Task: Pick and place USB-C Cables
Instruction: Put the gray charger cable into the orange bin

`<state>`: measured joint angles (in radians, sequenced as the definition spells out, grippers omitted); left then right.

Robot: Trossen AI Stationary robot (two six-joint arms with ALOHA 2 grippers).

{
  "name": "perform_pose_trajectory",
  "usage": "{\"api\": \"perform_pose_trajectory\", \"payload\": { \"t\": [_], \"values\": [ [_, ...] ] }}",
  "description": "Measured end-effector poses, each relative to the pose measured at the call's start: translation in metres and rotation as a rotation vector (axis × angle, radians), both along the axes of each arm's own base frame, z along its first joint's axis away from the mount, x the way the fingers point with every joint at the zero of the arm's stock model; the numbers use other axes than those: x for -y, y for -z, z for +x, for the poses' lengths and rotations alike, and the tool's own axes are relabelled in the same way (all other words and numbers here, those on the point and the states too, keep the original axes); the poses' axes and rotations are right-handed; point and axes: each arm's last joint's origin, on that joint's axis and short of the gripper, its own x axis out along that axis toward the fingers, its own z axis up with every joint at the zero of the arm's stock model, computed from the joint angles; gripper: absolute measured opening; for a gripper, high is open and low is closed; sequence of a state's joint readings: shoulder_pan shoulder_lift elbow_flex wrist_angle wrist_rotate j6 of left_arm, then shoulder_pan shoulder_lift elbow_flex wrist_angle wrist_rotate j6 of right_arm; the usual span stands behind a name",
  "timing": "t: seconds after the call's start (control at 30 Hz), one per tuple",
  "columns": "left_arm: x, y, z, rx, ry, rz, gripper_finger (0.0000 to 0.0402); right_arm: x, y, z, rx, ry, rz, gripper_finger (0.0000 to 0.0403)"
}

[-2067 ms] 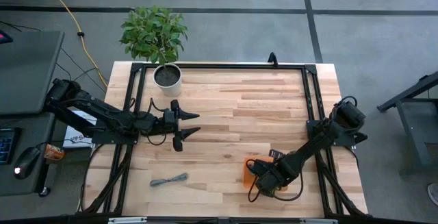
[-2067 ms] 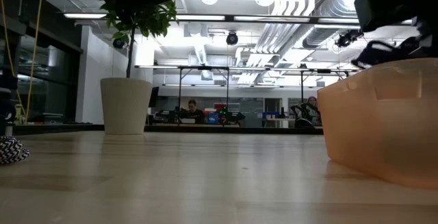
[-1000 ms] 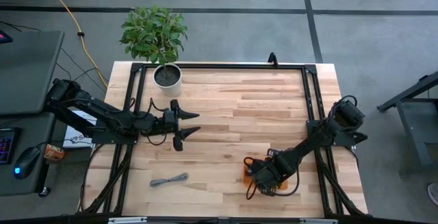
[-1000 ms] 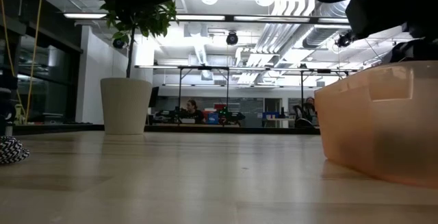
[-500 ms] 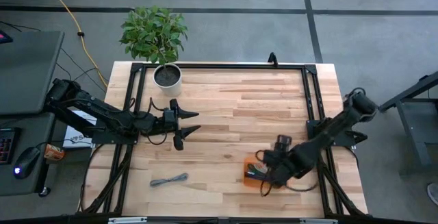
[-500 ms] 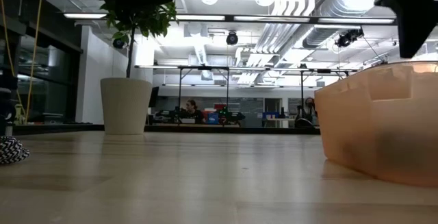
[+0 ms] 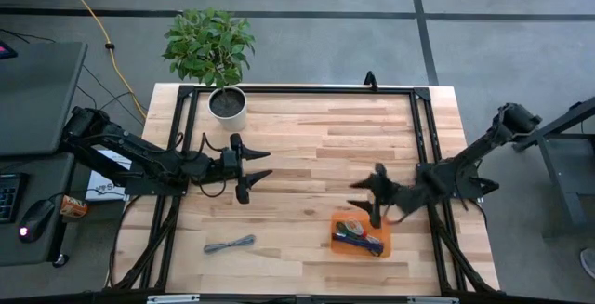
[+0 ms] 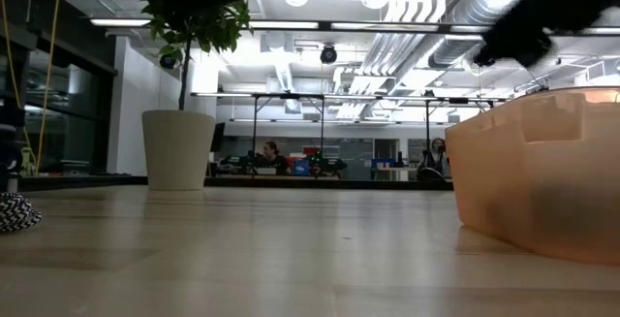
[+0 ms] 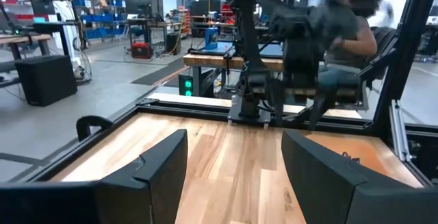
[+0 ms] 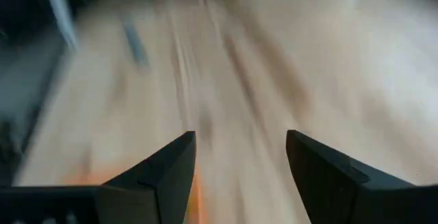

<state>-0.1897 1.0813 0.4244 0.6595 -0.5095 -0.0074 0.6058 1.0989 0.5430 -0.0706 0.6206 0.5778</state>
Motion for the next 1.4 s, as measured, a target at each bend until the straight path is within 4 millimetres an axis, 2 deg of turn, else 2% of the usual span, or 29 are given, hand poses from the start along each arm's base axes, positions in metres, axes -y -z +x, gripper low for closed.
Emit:
{"api": "perform_pose_trajectory", "payload": {
  "t": [0.13, 0.27, 0.4, 1.0, 1.1, 1.27, 1.4],
  "values": [
    [0.0, 0.0, 0.0, -0.003, 0.0, 0.017, 0.0216, 0.012, -0.023, 0.011, 0.393, -0.076, -0.16, 0.0218],
    [0.0, -0.001, 0.0, -0.005, 0.0, 0.041, 0.0216, 0.018, -0.048, 0.014, 0.586, -0.092, -0.374, 0.0217],
    [0.002, -0.002, 0.0, 0.01, 0.007, 0.032, 0.0216, 0.017, -0.06, 0.016, 0.602, -0.104, -0.513, 0.0217],
    [0.004, -0.002, -0.001, 0.03, 0.025, -0.018, 0.0216, 0.016, -0.055, 0.017, 0.552, -0.125, -0.495, 0.0217],
    [0.004, -0.001, 0.0, 0.043, 0.031, -0.099, 0.0216, 0.016, -0.055, 0.017, 0.553, -0.127, -0.493, 0.0217],
    [0.009, 0.0, 0.001, 0.05, 0.215, -0.267, 0.0216, 0.016, -0.055, 0.017, 0.553, -0.127, -0.493, 0.0217],
    [0.021, -0.012, 0.003, 0.073, 0.358, -0.312, 0.0216, 0.016, -0.055, 0.017, 0.554, -0.124, -0.471, 0.0217]
  ]
}}
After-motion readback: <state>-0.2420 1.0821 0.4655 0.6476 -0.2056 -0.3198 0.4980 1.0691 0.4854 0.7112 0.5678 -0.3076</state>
